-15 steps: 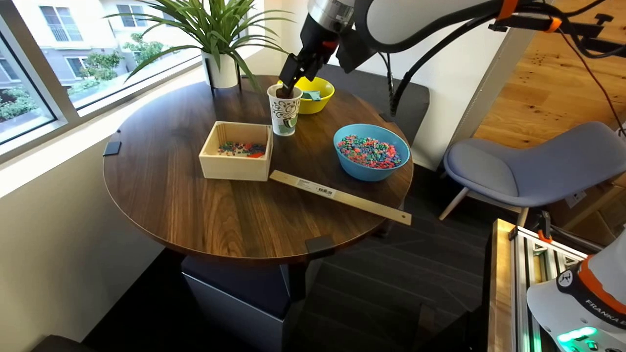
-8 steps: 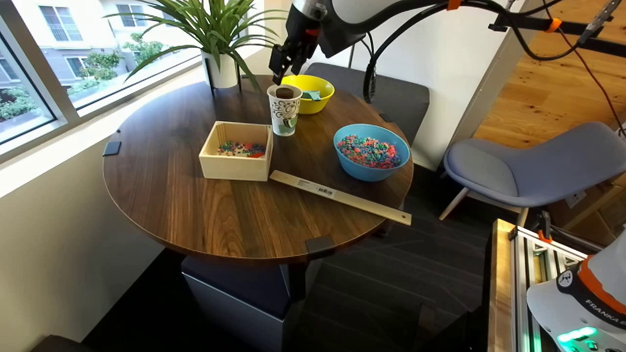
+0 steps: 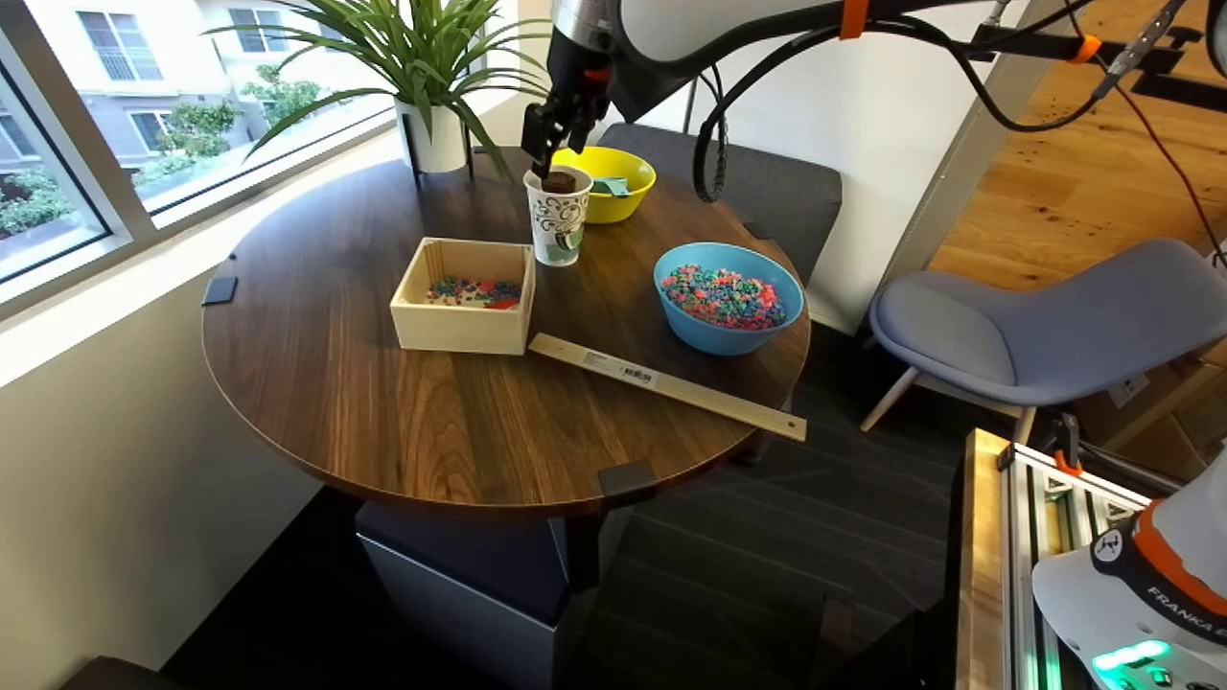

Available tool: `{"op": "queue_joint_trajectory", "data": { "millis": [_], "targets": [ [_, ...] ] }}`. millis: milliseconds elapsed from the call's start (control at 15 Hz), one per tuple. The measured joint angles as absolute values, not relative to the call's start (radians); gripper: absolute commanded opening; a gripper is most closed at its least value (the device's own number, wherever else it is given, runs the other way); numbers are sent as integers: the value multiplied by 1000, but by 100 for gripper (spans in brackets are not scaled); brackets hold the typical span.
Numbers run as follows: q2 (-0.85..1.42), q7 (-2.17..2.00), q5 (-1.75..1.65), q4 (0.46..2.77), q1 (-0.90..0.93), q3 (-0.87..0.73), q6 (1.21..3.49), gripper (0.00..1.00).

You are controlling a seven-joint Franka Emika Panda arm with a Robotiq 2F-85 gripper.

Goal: Move the bottle to the table

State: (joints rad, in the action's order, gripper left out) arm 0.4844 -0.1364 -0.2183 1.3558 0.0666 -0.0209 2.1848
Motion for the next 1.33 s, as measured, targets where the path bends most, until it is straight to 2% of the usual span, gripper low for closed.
{"op": "queue_joint_trajectory", "data": {
  "millis": [1333],
  "targets": [
    [497,-135,-209,1309,76,-21,2110,73]
  ]
}}
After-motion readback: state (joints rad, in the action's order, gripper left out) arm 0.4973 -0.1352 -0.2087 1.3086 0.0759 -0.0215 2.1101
